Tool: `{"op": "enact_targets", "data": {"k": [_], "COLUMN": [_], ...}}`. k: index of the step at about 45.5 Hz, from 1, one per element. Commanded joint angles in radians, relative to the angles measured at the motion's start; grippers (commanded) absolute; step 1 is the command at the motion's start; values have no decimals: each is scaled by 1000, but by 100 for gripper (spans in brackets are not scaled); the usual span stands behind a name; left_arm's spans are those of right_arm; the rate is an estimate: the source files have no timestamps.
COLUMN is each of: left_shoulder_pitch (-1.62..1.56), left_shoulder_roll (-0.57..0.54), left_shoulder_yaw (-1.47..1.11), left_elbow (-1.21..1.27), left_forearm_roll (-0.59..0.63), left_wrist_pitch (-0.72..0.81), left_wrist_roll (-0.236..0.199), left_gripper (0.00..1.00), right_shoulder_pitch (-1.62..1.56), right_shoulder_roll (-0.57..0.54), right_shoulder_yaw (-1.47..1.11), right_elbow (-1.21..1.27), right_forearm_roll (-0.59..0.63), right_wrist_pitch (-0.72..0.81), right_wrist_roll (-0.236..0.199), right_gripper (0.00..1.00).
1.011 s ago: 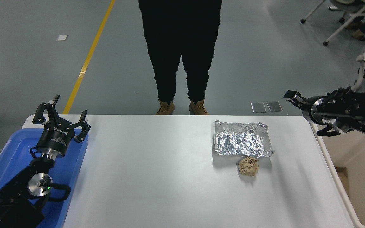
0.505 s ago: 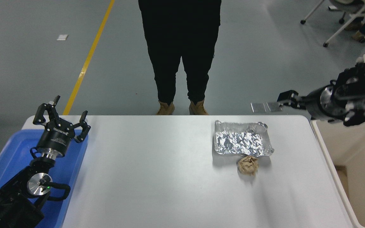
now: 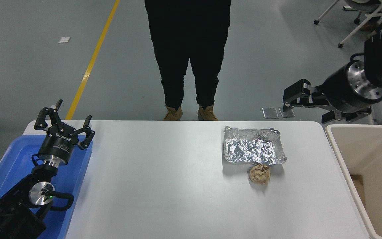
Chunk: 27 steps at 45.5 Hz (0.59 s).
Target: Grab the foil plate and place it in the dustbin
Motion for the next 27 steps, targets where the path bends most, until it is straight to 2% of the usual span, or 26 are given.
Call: {"op": "enact_targets", "data": {"k": [1,18,27], "left_shoulder_pitch": [0,0,0], "left_shoulder_roll": [1,1,0], "left_shoulder_yaw": [0,0,0], "left_elbow": [0,0,2], "left_forearm_roll": [0,0,0], "left_wrist_pitch": [0,0,0], "left_wrist_roll": [1,-1,1], "left_gripper": [98,98,98], "right_shoulder_pitch": [30,-155,-424], "right_shoulder_roll": [7,10,25], "right_shoulder_yaw": [4,30,133], "right_elbow": [3,-96,-234], "right_forearm_roll": [1,-11,-19], "right_wrist_pitch": [42,19,-159], "right_wrist_roll": [2,2,0], "right_gripper": [100,100,100]}}
